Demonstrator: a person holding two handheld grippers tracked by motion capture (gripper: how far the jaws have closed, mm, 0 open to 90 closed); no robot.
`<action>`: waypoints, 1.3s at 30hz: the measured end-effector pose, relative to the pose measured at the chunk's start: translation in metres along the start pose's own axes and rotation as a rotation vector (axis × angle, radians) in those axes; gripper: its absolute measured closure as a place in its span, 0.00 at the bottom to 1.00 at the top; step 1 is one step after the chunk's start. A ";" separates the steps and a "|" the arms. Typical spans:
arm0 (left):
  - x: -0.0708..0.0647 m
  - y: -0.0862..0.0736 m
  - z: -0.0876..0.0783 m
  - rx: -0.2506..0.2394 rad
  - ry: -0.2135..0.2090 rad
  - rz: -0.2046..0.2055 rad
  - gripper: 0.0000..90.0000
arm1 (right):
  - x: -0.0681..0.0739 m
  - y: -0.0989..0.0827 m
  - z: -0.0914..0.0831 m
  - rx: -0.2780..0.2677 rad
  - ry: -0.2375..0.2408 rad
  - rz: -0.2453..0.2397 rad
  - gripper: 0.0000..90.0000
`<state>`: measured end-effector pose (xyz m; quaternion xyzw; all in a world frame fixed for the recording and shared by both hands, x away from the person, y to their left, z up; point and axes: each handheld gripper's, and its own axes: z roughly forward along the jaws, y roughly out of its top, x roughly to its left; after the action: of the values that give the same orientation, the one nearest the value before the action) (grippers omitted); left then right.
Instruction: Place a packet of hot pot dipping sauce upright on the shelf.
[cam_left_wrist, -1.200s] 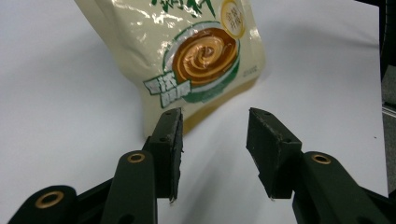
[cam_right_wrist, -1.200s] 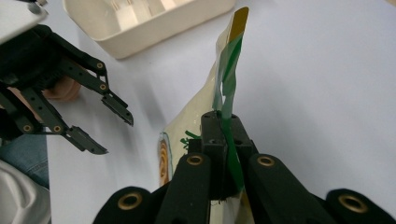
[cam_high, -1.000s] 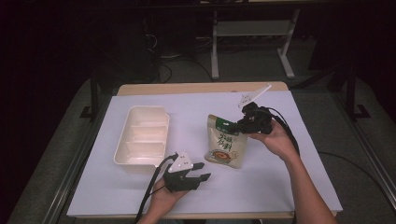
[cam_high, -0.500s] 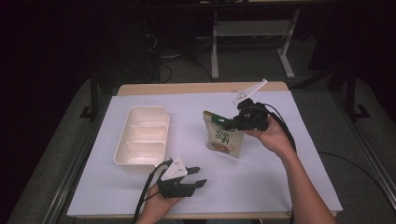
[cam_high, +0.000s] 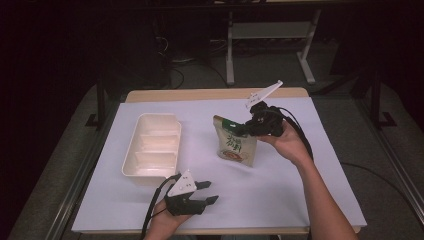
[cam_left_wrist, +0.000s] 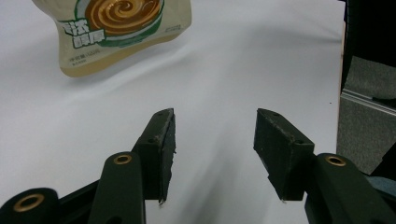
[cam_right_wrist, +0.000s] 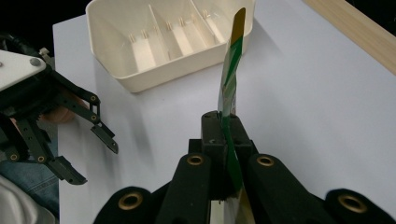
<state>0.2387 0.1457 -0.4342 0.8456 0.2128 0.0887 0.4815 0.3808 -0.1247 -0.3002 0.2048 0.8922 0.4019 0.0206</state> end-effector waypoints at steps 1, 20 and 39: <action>0.000 0.000 0.000 0.000 0.000 0.000 0.53 | 0.000 0.000 0.000 0.000 0.000 0.000 0.99; 0.002 -0.003 -0.001 -0.013 -0.014 0.008 0.44 | 0.000 0.025 0.002 -0.016 0.016 -0.019 0.99; 0.003 -0.006 -0.002 -0.014 -0.013 0.022 0.38 | -0.001 0.052 0.011 -0.024 0.026 -0.044 0.99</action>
<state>0.2386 0.1510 -0.4388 0.8451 0.1995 0.0900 0.4878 0.4024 -0.0867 -0.2697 0.1795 0.8918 0.4148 0.0202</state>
